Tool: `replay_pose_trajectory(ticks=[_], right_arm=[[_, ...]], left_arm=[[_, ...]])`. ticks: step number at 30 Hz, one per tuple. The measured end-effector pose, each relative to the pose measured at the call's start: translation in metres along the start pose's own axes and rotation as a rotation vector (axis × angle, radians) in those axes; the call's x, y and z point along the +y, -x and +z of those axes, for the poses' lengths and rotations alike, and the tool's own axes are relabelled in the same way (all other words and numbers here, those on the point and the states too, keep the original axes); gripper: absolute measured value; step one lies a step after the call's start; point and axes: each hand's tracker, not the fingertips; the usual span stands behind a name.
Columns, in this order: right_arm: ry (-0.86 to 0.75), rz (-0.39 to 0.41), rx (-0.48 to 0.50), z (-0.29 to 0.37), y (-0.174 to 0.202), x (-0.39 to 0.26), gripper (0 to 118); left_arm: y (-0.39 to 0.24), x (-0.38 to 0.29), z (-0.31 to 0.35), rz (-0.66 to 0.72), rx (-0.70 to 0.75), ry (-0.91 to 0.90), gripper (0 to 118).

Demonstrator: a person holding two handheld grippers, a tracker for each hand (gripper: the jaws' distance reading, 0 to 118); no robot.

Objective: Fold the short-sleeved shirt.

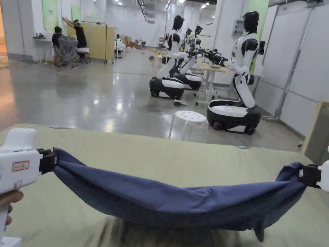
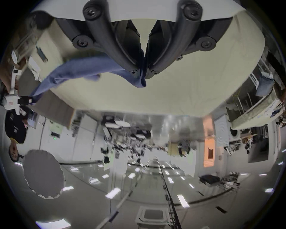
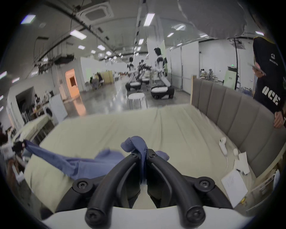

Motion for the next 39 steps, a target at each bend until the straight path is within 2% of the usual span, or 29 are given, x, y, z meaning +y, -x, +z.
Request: replay_pose_trajectory(ticks=[4, 5, 7, 9, 11, 13, 14, 15, 16, 19, 21, 22, 23, 24, 25, 26, 27, 28, 29, 30, 33, 37, 38, 39], right_arm=[[0.174, 0.097, -0.006, 0.002, 0.000, -0.123, 7], [0.216, 0.111, 0.000, -0.001, 0.000, -0.148, 7], [0.304, 0.118, -0.022, -0.009, -0.001, -0.195, 7], [0.356, 0.098, -0.041, -0.023, -0.012, -0.225, 7], [0.329, 0.091, -0.043, -0.021, -0.015, -0.232, 21], [0.281, 0.100, -0.039, -0.008, -0.017, -0.223, 39], [0.266, 0.099, -0.019, 0.002, -0.014, -0.214, 80], [0.189, 0.102, 0.000, 0.019, -0.007, -0.203, 115], [0.085, 0.094, 0.015, 0.041, 0.003, -0.194, 118], [-0.156, 0.074, 0.090, 0.077, 0.038, -0.167, 117], [-0.339, 0.040, 0.138, 0.101, 0.066, -0.165, 117], [-0.414, 0.022, 0.145, 0.106, 0.078, -0.166, 117], [-0.452, 0.021, 0.149, 0.108, 0.088, -0.167, 115], [-0.481, 0.023, 0.171, 0.111, 0.101, -0.170, 105], [-0.487, 0.038, 0.168, 0.110, 0.110, -0.173, 80], [-0.480, 0.052, 0.154, 0.107, 0.119, -0.175, 37], [-0.463, 0.082, 0.127, 0.103, 0.126, -0.176, 0], [-0.447, 0.085, 0.136, 0.102, 0.134, -0.177, 0], [-0.438, 0.096, 0.157, 0.102, 0.137, -0.176, 0], [-0.395, 0.093, 0.188, 0.100, 0.140, -0.175, 0], [-0.386, 0.084, 0.180, 0.096, 0.139, -0.179, 0], [-0.343, 0.072, 0.196, 0.092, 0.137, -0.185, 0], [-0.335, 0.076, 0.196, 0.091, 0.138, -0.186, 0], [-0.326, 0.080, 0.194, 0.088, 0.138, -0.188, 0]], left_arm=[[-0.004, -0.107, 0.035, -0.100, 0.015, 0.230, 6], [-0.002, -0.129, 0.037, -0.091, 0.014, 0.285, 6], [0.007, -0.170, 0.031, -0.060, 0.030, 0.403, 6], [0.010, -0.191, 0.027, -0.091, 0.065, 0.439, 8], [0.012, -0.191, 0.026, -0.081, 0.063, 0.417, 27], [0.008, -0.170, 0.044, -0.068, 0.141, 0.329, 42], [0.001, -0.158, 0.062, -0.081, 0.131, 0.249, 67], [-0.005, -0.147, 0.080, -0.119, 0.141, 0.145, 76], [-0.016, -0.139, 0.097, -0.153, 0.155, 0.046, 75], [-0.058, -0.124, 0.135, -0.142, 0.099, -0.175, 75], [-0.079, -0.122, 0.146, -0.116, 0.031, -0.254, 75], [-0.091, -0.123, 0.149, -0.115, 0.047, -0.302, 75], [-0.100, -0.130, 0.145, -0.134, 0.075, -0.335, 74], [-0.108, -0.132, 0.145, -0.144, 0.087, -0.349, 69], [-0.113, -0.133, 0.144, -0.142, 0.093, -0.325, 52], [-0.116, -0.133, 0.143, -0.145, 0.097, -0.321, 12], [-0.117, -0.138, 0.138, -0.152, 0.106, -0.306, 3], [-0.124, -0.141, 0.133, -0.158, 0.143, -0.295, 3], [-0.123, -0.140, 0.129, -0.164, 0.074, -0.232, 3], [-0.108, -0.145, 0.123, -0.155, 0.092, -0.209, 3], [-0.067, -0.155, 0.107, -0.182, 0.178, -0.126, 3], [-0.009, -0.153, 0.088, -0.142, 0.231, 0.088, 3], [0.004, -0.158, 0.080, -0.147, 0.220, 0.122, 9], [0.010, -0.154, 0.080, -0.144, 0.186, 0.172, 42]])
